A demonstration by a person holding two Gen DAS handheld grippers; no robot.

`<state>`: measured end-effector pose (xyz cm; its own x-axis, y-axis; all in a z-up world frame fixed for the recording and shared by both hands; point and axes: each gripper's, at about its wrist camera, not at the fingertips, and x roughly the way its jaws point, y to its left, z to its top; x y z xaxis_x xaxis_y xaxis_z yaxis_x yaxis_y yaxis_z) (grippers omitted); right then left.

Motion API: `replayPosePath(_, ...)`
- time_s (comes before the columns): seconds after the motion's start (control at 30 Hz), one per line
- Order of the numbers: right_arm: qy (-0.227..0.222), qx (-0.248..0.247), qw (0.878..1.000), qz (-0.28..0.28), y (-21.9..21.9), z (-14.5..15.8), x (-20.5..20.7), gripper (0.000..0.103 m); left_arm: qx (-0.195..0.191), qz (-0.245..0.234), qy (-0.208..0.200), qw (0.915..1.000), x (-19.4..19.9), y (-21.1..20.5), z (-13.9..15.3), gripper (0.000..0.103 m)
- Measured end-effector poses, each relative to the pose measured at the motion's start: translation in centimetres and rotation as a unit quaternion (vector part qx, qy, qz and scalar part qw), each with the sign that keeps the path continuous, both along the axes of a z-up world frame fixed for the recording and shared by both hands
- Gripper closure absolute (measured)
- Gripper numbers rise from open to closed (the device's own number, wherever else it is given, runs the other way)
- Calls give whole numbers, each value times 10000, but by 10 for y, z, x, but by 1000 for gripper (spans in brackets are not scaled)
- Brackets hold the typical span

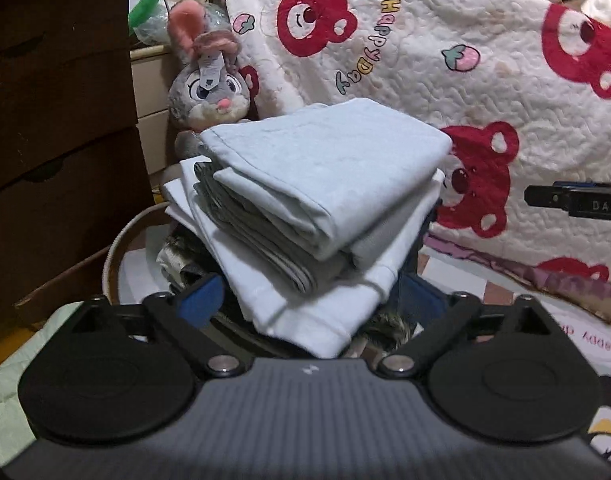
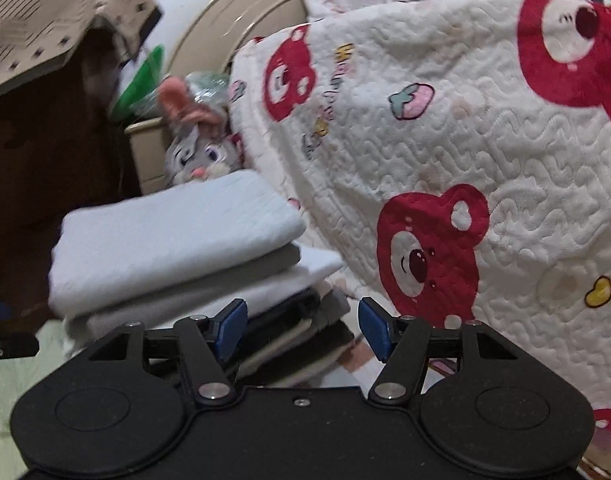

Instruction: Fold clothes

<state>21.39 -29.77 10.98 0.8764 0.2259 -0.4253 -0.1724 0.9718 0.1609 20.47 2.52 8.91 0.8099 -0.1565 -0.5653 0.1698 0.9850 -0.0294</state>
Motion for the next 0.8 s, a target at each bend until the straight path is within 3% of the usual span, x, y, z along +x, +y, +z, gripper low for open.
replayPosePath(0.43,-567,445,9974,-72,17,5,-134,12,549,-217,126,9982,-98,-18,5,0)
replayPosePath(0.67,-469,-166,9986,191,54,-1,-187,12,720,-549,114,9958,-154,-30,-2,0)
replayPosePath(0.8,-412,-243,9986,234,67,-1,-210,12,879,-680,211,9936,-175,-38,-13,0)
